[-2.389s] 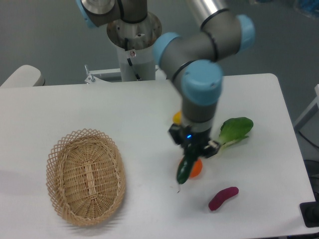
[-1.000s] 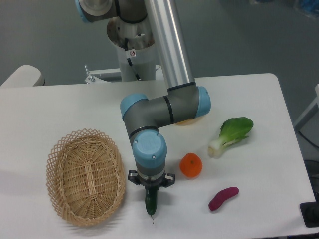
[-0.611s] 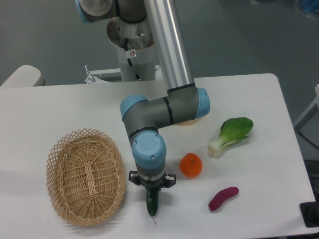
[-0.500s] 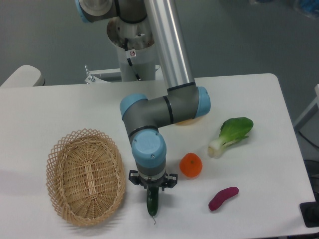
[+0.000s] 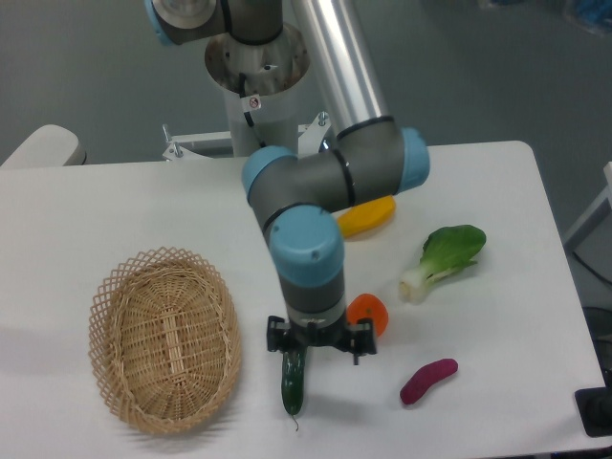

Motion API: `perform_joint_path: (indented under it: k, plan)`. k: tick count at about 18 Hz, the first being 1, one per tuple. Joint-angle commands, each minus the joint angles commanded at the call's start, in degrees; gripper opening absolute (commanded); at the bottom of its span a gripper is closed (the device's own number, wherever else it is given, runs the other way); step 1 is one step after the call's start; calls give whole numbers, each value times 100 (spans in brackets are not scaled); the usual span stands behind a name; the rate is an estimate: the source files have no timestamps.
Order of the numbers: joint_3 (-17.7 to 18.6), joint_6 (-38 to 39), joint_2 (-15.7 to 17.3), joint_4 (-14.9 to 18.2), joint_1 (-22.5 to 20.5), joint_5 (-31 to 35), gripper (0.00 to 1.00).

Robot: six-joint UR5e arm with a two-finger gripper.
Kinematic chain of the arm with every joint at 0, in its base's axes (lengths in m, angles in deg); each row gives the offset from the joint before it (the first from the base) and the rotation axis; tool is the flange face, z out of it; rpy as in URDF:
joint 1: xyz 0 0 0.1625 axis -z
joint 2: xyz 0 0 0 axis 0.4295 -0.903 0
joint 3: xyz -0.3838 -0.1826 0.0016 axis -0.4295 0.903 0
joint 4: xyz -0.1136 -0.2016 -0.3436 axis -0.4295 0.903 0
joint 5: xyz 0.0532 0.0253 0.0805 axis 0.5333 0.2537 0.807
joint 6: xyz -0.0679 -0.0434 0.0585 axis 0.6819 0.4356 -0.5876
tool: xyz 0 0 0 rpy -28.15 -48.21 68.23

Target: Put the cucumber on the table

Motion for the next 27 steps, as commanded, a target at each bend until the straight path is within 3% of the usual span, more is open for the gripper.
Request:
perform_joint_path:
  k: [12,20,23,27]
  plan:
    - [88,-3093,422,88,-1221,-105,100]
    - [9,-5740,519,624,-1907,-281,100]
    - [79,-6207,572,668,-2057,-281,100]
    - [79,-6208,598,686,-2084,-430,100]
